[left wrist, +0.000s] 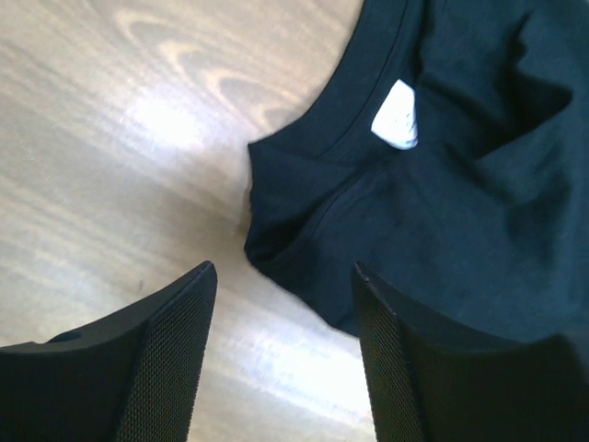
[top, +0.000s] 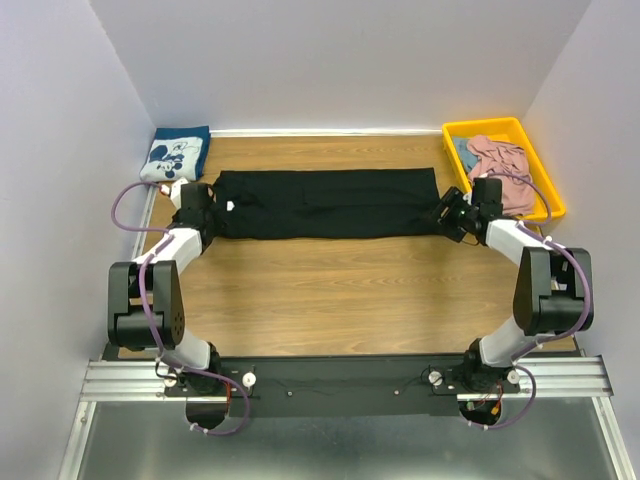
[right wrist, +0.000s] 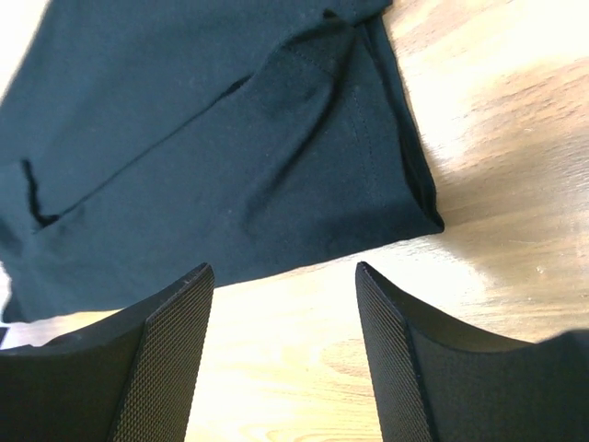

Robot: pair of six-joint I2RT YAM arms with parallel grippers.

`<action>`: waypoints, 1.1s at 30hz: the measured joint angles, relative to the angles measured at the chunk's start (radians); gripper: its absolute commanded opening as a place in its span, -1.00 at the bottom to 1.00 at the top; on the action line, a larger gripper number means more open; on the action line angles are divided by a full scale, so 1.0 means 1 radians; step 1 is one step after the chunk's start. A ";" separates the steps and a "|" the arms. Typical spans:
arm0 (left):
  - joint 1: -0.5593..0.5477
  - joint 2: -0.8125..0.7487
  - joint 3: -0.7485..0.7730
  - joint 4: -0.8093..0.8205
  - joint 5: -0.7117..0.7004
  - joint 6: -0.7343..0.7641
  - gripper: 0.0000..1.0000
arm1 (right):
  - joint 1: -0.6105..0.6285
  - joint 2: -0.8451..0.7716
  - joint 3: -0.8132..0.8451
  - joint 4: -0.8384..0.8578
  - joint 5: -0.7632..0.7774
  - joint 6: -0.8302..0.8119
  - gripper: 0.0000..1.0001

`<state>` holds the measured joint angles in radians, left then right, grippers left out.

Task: Fold and stack the t-shirts

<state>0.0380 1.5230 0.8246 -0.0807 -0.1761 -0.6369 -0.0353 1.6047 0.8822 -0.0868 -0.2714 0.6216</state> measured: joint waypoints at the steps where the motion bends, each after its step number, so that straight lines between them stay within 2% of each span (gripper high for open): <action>1: 0.000 0.006 0.003 0.010 0.002 -0.003 0.24 | -0.005 -0.002 -0.006 0.009 -0.008 0.003 0.37; 8: 0.000 0.061 0.029 0.040 0.008 -0.017 -0.01 | -0.029 -0.008 -0.022 0.094 -0.053 0.030 0.30; 13: 0.000 0.085 0.030 0.048 0.010 -0.019 -0.26 | -0.032 -0.005 -0.024 0.141 -0.077 0.043 0.29; 15: 0.000 0.092 0.030 0.049 0.010 -0.019 -0.45 | -0.032 0.005 -0.026 0.161 -0.082 0.045 0.29; 16: 0.002 0.093 0.030 0.049 0.010 -0.019 -0.49 | -0.034 0.013 -0.029 0.172 -0.082 0.045 0.29; 19: 0.003 0.095 0.030 0.048 0.009 -0.016 -0.92 | -0.049 0.043 -0.062 0.211 -0.083 0.045 0.29; 20: 0.005 0.095 0.030 0.050 0.010 -0.021 -0.96 | -0.059 0.056 -0.077 0.220 -0.083 0.045 0.28; 26: 0.053 0.087 -0.011 0.058 0.032 -0.044 -1.00 | -0.120 0.095 -0.136 0.294 -0.127 0.071 0.29; 33: 0.144 -0.061 -0.190 0.046 0.088 -0.112 -1.00 | -0.162 0.072 -0.197 0.341 -0.176 0.117 0.29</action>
<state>0.1818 1.4620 0.6342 -0.0345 -0.0883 -0.7490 -0.1974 1.6764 0.6849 0.2546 -0.4473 0.7391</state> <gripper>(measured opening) 0.006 0.641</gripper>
